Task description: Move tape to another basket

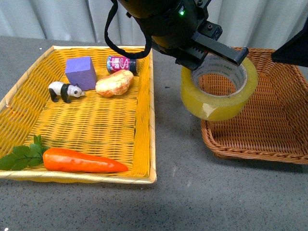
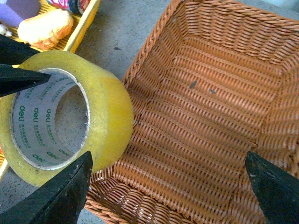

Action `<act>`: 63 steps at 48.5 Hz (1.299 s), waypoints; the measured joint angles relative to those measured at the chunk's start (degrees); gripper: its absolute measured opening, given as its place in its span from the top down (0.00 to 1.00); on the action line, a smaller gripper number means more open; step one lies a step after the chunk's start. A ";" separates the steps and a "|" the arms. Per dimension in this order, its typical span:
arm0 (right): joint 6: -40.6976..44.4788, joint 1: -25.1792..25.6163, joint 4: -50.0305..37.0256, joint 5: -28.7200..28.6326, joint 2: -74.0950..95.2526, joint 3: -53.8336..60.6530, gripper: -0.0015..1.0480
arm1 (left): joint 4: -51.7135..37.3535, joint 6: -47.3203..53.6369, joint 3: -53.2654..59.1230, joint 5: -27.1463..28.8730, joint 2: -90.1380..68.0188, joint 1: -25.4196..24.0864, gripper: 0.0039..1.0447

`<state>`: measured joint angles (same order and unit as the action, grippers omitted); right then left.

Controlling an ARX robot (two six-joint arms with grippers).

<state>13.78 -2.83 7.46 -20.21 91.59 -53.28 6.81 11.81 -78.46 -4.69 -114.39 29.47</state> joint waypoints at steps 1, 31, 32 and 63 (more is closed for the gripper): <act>0.07 -0.37 0.00 -0.07 0.59 -0.39 0.09 | 0.00 0.00 0.00 0.00 0.00 0.00 0.86; -0.42 -4.70 1.03 -0.07 11.98 -8.76 0.09 | 0.00 0.00 0.00 -0.02 0.00 -0.04 0.86; -0.44 -4.74 1.05 -0.07 12.09 -8.87 0.09 | 0.00 0.00 0.00 -0.02 0.00 -0.04 0.86; -2.12 -5.25 3.15 0.48 14.86 -10.84 0.37 | -0.02 -0.02 -0.02 0.02 -0.02 -0.04 0.86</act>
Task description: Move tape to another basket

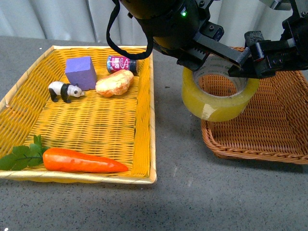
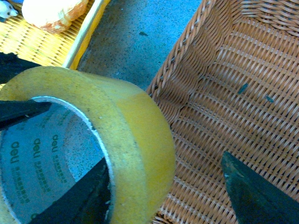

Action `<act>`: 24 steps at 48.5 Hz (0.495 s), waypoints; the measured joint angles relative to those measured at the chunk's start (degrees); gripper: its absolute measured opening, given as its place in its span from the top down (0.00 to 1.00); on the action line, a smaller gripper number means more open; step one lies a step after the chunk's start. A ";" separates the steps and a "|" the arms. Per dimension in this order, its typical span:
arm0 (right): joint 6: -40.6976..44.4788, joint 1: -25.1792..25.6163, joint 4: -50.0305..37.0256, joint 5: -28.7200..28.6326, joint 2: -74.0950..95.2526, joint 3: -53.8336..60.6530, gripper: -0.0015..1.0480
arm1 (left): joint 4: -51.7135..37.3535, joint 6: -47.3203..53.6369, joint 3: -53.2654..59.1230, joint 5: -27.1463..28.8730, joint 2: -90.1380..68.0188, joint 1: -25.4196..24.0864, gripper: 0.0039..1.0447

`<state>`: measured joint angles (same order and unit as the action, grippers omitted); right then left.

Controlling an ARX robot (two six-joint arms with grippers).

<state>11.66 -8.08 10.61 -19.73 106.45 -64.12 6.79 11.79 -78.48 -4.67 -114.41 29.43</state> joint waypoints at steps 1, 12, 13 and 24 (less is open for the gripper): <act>-0.13 -0.04 0.00 -0.11 0.00 0.00 0.41 | -0.02 0.00 0.00 0.00 0.00 0.02 0.86; -2.08 -0.52 0.11 -1.14 0.02 0.00 0.72 | -0.09 -0.26 -0.22 0.11 0.00 0.11 0.86; -2.25 -0.55 0.11 -1.03 0.00 0.00 0.73 | -0.09 -0.39 -0.24 0.09 0.00 0.11 0.86; -3.26 0.39 -0.94 2.16 1.29 -0.02 0.85 | -4.26 -8.46 0.81 -6.32 1.55 -0.07 0.66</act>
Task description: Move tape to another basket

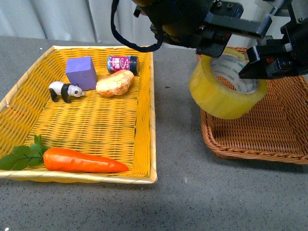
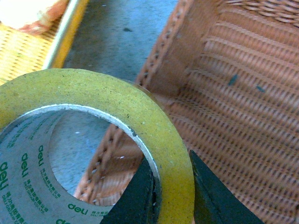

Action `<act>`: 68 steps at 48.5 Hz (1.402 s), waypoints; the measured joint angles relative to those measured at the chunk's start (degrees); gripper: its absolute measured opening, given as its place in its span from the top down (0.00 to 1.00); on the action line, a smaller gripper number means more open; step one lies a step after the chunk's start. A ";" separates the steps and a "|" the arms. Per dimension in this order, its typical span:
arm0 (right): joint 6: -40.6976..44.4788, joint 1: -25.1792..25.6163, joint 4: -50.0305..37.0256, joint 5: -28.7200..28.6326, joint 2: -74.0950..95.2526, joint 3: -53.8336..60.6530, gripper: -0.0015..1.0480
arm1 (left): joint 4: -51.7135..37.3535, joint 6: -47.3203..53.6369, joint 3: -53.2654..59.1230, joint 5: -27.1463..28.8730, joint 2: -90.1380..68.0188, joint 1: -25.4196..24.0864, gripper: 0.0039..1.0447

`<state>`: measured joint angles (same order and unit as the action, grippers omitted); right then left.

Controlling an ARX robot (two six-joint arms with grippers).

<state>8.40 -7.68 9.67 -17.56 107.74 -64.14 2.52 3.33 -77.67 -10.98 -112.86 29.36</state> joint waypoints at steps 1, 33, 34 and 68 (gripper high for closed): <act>-0.02 0.33 -0.13 0.28 0.33 -0.09 0.85 | -0.11 -0.57 0.24 -0.74 0.42 -0.04 0.63; 5.77 11.30 -0.68 6.93 12.81 -7.54 0.85 | -15.30 -17.35 14.62 14.86 7.39 -10.45 0.06; 5.86 11.30 -0.77 6.88 12.85 -7.54 0.84 | -15.47 -17.53 14.71 15.23 7.39 -10.62 0.06; -4.63 12.07 -60.37 13.62 2.64 18.67 0.30 | -55.65 -8.92 32.52 21.16 8.44 -18.51 0.30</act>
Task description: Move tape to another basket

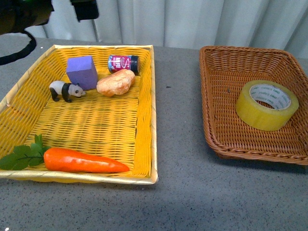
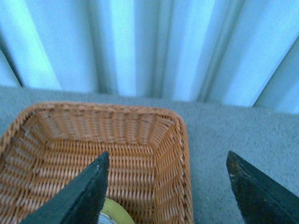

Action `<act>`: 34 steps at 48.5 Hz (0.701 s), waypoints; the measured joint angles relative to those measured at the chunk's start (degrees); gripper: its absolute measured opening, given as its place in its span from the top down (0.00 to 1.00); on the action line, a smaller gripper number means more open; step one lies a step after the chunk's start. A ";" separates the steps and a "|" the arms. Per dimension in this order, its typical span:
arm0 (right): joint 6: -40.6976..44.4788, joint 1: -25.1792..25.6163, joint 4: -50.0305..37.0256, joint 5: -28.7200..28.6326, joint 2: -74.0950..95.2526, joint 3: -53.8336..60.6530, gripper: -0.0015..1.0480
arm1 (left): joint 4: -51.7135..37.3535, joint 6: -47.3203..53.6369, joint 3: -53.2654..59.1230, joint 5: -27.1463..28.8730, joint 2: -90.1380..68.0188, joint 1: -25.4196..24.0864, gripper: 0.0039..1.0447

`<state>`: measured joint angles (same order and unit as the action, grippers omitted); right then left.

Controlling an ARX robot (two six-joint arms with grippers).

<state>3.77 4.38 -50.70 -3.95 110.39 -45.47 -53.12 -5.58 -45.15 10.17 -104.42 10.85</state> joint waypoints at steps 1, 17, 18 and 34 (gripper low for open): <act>-0.55 -0.15 -4.24 0.17 -0.31 2.16 0.33 | -2.80 0.68 1.81 -0.39 0.61 -0.24 0.33; -2.75 -2.01 -16.96 2.05 -18.71 20.92 0.84 | -14.21 4.59 21.90 -3.80 13.09 -4.26 0.85; -2.75 -2.69 -16.96 2.89 -19.39 21.92 0.88 | -14.21 4.63 22.95 -3.85 13.75 -4.57 0.88; -2.91 -4.33 -14.32 4.04 -32.59 33.46 0.99 | -11.50 5.09 33.77 -6.32 27.85 -6.82 0.97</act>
<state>0.86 0.05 -65.01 0.10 77.80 -12.01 -64.62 -0.49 -11.38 3.86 -76.58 4.03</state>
